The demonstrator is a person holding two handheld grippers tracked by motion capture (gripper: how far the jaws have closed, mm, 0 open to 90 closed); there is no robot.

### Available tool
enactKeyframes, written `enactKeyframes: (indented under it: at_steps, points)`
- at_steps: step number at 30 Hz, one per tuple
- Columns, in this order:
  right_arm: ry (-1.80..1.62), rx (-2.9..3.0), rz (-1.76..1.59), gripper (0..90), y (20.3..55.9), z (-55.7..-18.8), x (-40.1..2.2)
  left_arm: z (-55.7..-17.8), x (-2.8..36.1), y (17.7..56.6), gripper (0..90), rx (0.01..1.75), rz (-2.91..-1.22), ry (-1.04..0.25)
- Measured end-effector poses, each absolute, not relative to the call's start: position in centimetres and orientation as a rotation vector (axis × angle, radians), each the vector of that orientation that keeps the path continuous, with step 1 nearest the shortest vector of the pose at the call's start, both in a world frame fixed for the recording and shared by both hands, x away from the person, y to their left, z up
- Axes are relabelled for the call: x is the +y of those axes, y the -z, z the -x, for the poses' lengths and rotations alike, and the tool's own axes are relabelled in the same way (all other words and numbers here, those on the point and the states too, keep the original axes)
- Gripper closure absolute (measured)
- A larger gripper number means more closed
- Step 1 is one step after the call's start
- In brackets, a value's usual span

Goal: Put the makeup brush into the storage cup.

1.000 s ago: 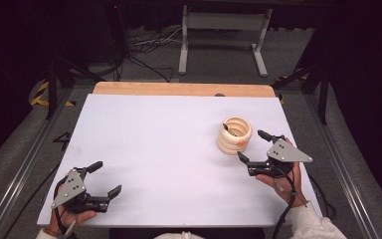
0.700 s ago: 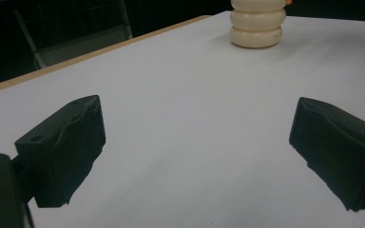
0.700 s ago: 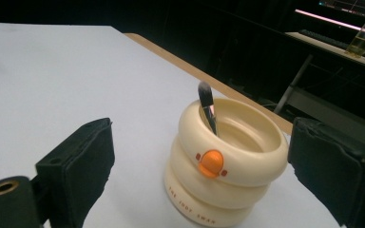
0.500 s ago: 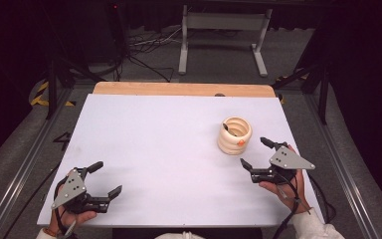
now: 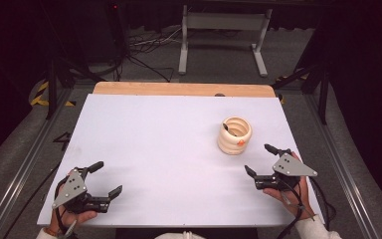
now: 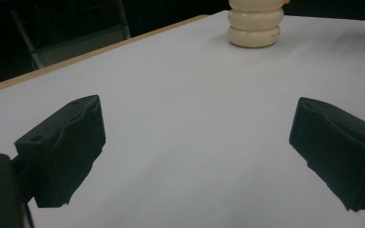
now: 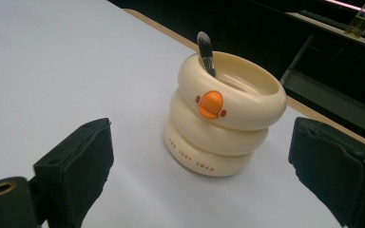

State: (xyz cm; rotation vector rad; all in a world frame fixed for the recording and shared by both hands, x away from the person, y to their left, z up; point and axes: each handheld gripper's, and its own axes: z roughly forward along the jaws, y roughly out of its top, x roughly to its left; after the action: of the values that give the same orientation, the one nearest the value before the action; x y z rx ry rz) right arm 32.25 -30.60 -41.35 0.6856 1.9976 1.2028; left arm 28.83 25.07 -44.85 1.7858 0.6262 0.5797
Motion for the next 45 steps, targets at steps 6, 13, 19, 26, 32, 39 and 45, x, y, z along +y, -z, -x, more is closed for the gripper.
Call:
enactKeyframes:
  at_steps: [6, 13, 19, 26, 32, 39, 45]
  points:
    - [-1.187, 2.008, -0.686, 8.1, 41.9, -31.9, -31.0, -28.9, 25.0, 44.9, 5.5, 0.623, -1.788, -0.581]
    - [-1.179, 2.018, -0.691, 7.5, 42.5, -31.3, -31.4, -29.0, 24.9, 44.9, 5.5, 0.623, -1.792, -0.577]
    - [-1.160, 2.033, -0.694, 7.1, 43.1, -31.0, -31.7, -29.0, 24.8, 44.9, 5.5, 0.618, -1.800, -0.574]
    - [-1.152, 2.044, -0.710, 7.1, 43.7, -30.5, -32.0, -29.1, 24.7, 44.9, 5.5, 0.614, -1.806, -0.571]
    - [-1.158, 2.041, -0.735, 7.0, 44.0, -30.1, -32.6, -29.4, 24.5, 45.0, 5.6, 0.611, -1.806, -0.561]
    - [-1.173, 2.023, -0.741, 7.0, 44.0, -29.8, -32.9, -29.4, 24.3, 45.0, 5.5, 0.607, -1.815, -0.566]
    - [-1.181, 2.016, -0.740, 7.1, 43.8, -29.7, -32.7, -29.2, 24.3, 45.0, 5.5, 0.598, -1.821, -0.562]
